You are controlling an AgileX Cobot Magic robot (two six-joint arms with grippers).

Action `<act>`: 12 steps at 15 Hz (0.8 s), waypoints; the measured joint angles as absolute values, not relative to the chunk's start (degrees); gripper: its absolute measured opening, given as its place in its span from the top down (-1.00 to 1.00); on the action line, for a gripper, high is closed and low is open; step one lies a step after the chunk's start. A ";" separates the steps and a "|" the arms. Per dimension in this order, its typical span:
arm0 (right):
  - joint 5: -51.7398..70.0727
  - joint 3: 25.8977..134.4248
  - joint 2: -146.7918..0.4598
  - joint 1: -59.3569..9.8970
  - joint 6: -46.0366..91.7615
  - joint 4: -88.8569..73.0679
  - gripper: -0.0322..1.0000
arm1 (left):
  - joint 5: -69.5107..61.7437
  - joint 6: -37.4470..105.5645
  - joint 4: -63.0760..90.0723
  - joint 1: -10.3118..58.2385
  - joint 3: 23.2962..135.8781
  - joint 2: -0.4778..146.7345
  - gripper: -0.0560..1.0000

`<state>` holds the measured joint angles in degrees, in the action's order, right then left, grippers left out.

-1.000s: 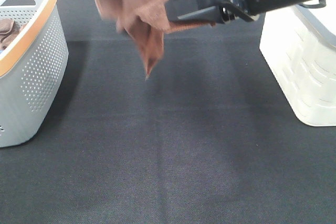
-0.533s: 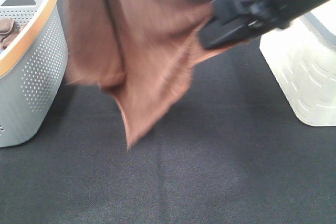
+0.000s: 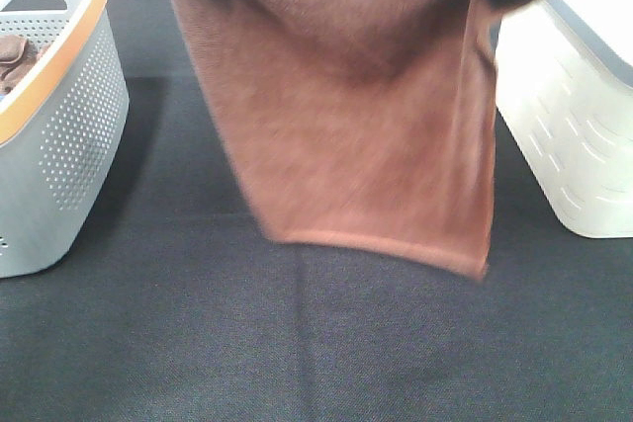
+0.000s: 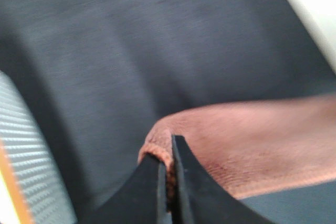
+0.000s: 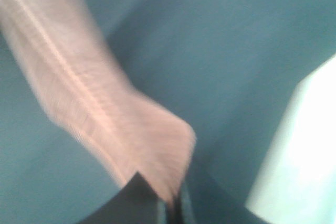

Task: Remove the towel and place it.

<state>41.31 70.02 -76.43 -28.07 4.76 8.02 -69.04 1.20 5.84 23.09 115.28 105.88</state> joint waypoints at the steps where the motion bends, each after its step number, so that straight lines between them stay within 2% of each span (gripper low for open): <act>1: 37.93 70.02 -77.23 -28.07 3.50 12.72 0.94 | -66.58 1.20 4.93 23.09 115.28 106.51 0.89; 3: 34.21 70.02 -78.67 -28.07 2.12 17.19 0.94 | -62.74 1.20 4.24 23.09 115.28 107.20 0.89; 9: 11.23 72.25 -92.53 -28.07 -7.62 47.56 0.94 | -37.18 1.20 -5.79 23.03 115.28 111.33 0.89; 12: 10.03 79.13 -97.86 -27.39 -10.94 53.11 0.94 | -26.59 1.20 -7.56 22.23 115.28 115.97 0.89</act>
